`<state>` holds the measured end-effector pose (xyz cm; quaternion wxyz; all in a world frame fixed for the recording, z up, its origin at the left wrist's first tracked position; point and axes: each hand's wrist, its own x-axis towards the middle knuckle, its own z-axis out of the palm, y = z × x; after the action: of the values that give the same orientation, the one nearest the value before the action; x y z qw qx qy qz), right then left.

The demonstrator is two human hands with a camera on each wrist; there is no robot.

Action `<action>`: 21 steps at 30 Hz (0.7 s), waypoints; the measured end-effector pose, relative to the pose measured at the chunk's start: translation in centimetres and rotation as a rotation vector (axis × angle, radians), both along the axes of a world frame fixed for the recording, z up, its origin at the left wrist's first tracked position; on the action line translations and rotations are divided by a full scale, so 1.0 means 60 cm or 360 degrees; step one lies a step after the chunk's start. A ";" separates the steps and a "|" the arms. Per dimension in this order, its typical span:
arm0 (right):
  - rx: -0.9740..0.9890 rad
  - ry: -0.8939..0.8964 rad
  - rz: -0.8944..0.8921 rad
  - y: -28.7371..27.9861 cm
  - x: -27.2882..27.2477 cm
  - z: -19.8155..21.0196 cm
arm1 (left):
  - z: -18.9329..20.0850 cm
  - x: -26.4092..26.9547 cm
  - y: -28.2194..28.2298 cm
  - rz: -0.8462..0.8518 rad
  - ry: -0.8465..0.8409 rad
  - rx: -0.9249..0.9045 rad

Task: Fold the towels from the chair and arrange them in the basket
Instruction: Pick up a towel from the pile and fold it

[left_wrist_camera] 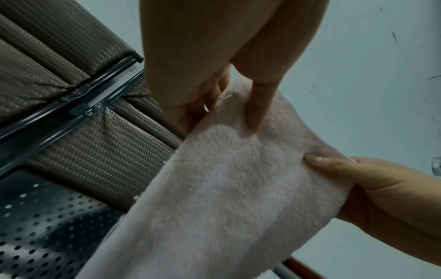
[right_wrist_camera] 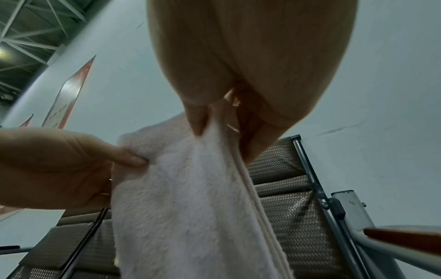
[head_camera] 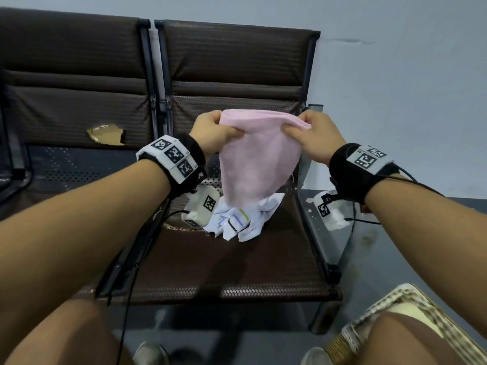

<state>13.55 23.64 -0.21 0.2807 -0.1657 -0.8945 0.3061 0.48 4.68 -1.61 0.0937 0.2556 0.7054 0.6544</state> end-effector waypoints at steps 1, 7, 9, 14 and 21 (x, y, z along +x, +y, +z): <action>0.0026 -0.0008 0.0045 0.000 0.004 -0.010 | -0.011 0.003 -0.007 -0.0002 0.0016 -0.0006; -0.0059 -0.0660 0.0394 -0.009 0.045 -0.140 | -0.170 0.024 -0.055 -0.0301 -0.0035 -0.0929; -0.0053 -0.1095 0.0513 -0.016 0.062 -0.191 | -0.221 0.044 -0.069 -0.0459 0.0014 -0.1351; -0.0731 -0.1619 0.0695 -0.034 0.097 -0.278 | -0.309 0.085 -0.100 -0.0855 -0.0552 -0.1467; -0.1169 -0.1316 0.0381 -0.015 0.070 -0.312 | -0.344 0.045 -0.081 -0.0523 -0.0693 -0.1236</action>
<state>17.74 22.77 -18.94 -0.2059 -0.2560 -0.7772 0.5366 3.21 -0.16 -22.25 0.4305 0.1667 0.8120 0.3570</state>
